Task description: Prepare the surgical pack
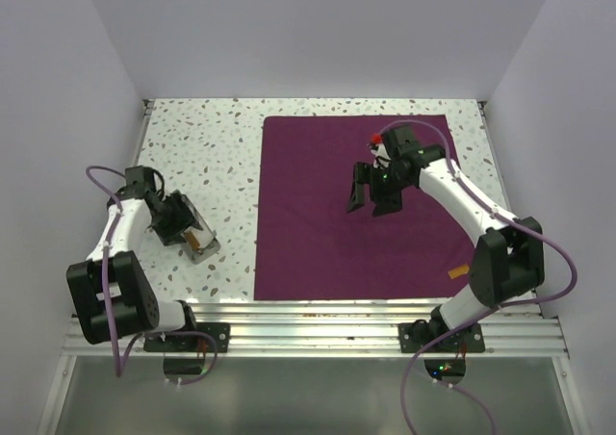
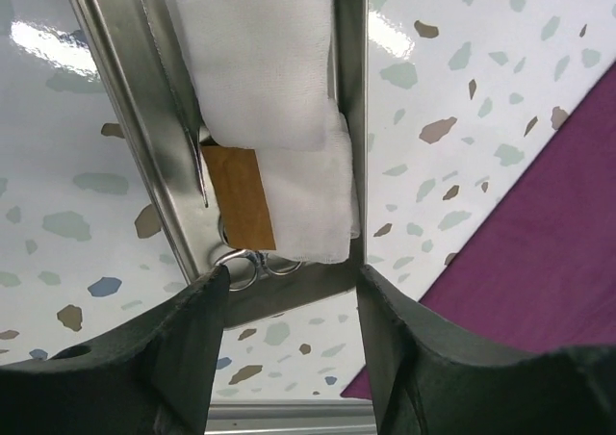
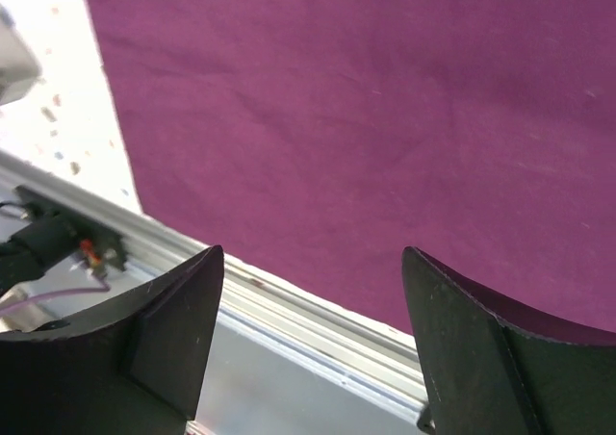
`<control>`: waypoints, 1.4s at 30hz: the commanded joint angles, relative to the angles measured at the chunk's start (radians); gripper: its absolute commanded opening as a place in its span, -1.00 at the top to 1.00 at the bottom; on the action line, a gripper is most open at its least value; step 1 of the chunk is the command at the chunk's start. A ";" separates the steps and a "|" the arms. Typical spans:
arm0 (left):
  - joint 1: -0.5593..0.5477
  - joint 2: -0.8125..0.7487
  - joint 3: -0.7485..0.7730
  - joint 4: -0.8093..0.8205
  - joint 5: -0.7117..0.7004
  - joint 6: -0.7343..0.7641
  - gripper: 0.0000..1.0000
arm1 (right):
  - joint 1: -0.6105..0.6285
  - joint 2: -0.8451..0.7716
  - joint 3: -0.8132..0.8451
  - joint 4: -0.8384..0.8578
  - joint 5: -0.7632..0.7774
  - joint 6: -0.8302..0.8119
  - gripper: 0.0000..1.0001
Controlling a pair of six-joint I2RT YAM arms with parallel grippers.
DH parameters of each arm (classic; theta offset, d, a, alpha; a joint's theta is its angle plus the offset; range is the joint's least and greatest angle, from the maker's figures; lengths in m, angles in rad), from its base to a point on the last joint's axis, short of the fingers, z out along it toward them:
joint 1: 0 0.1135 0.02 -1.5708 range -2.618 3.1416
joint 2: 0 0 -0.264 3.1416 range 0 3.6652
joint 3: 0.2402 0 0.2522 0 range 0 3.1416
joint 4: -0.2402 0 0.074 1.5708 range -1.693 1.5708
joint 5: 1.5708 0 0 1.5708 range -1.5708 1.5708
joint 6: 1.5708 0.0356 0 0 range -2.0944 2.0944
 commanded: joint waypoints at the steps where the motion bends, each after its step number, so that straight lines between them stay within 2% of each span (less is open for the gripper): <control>1: -0.009 -0.033 0.055 -0.026 0.016 -0.020 -0.19 | -0.019 -0.006 0.042 -0.076 0.142 0.025 -0.57; 4: -0.110 -0.005 0.166 -0.012 -0.014 -0.011 -0.21 | -0.090 -0.016 0.042 -0.130 0.254 0.031 -0.54; 5: -0.170 0.025 0.215 0.023 -0.010 -0.010 -0.23 | -0.148 -0.025 0.028 -0.137 0.276 0.050 -0.52; 9: -0.279 0.155 0.310 0.140 0.070 -0.002 -0.25 | -0.305 -0.084 -0.104 -0.125 0.267 0.074 -0.45; 10: -0.346 0.191 0.333 0.166 0.082 0.022 -0.25 | -0.324 -0.090 -0.125 -0.127 0.294 0.074 -0.45; 11: -0.368 0.269 0.390 0.166 0.091 0.039 -0.25 | -0.353 -0.104 -0.173 -0.124 0.305 0.084 -0.45; 14: -0.442 0.373 0.456 0.186 0.140 0.116 -0.24 | -0.422 -0.167 -0.291 -0.096 0.303 0.120 -0.43; 17: -0.480 0.410 0.456 0.223 0.180 0.138 -0.25 | -0.491 -0.210 -0.354 -0.096 0.319 0.117 -0.39; 22: -0.487 0.527 0.482 0.214 0.315 0.102 -0.20 | -0.623 -0.254 -0.448 -0.134 0.339 0.111 -0.29; 26: -0.444 0.594 0.499 0.200 0.354 0.075 -0.20 | -0.715 -0.285 -0.451 -0.162 0.362 0.136 -0.30; 31: -0.457 0.621 0.531 0.188 0.366 0.073 -0.21 | -0.827 -0.283 -0.478 -0.124 0.368 0.120 -0.25; 34: -0.480 0.625 0.573 0.174 0.352 0.085 -0.22 | -0.848 -0.227 -0.469 -0.122 0.385 0.125 -0.13; 42: -0.522 0.637 0.622 0.169 0.357 0.096 -0.25 | -0.862 -0.141 -0.463 -0.076 0.394 0.125 0.00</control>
